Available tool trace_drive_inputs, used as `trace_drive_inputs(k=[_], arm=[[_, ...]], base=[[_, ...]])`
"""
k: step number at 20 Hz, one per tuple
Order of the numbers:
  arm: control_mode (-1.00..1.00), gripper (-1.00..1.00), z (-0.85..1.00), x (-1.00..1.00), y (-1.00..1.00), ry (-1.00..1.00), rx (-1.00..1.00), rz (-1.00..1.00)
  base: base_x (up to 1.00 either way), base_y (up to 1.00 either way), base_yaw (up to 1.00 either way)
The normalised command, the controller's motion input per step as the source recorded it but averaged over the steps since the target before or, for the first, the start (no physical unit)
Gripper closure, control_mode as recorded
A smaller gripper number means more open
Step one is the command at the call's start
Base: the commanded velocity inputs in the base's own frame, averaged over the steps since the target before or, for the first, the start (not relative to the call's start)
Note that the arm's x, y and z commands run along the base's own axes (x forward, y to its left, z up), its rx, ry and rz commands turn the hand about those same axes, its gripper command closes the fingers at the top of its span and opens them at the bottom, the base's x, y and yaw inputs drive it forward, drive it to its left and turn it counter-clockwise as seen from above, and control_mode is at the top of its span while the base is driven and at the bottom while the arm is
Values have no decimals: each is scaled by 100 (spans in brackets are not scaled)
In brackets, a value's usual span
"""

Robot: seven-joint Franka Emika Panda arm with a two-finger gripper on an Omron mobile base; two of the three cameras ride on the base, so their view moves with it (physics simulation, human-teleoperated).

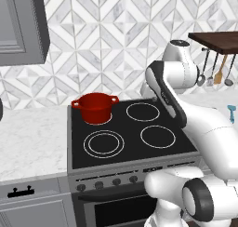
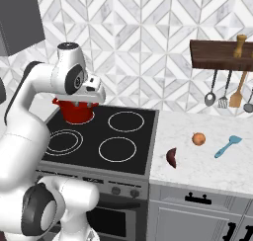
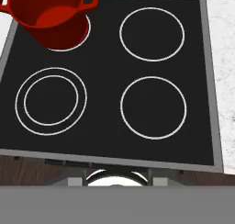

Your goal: Put the potato and onion in the pot. Retrieve the spatula and lightly stir the vegetables in the pot.

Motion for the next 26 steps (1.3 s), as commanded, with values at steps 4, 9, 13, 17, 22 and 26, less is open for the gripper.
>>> trace_drive_inputs(k=[4, 9, 13, 17, 22, 26], arm=[[-100, -100, 0, -6, -1, 0, 0, 0], [-100, -100, -4, -6, -70, 0, 0, -3], [-100, -100, -25, 0, -98, 0, 0, -9], [-100, -100, -46, 9, -100, 1, -3, -12], [-100, -100, -62, 20, -94, 5, -5, -11], [-100, -100, -57, 26, -81, 5, -2, -12]], base=[[0, 0, 0], [0, 0, 0], [0, 0, 0], [0, 0, 0], [0, 0, 0], [0, 0, 0]])
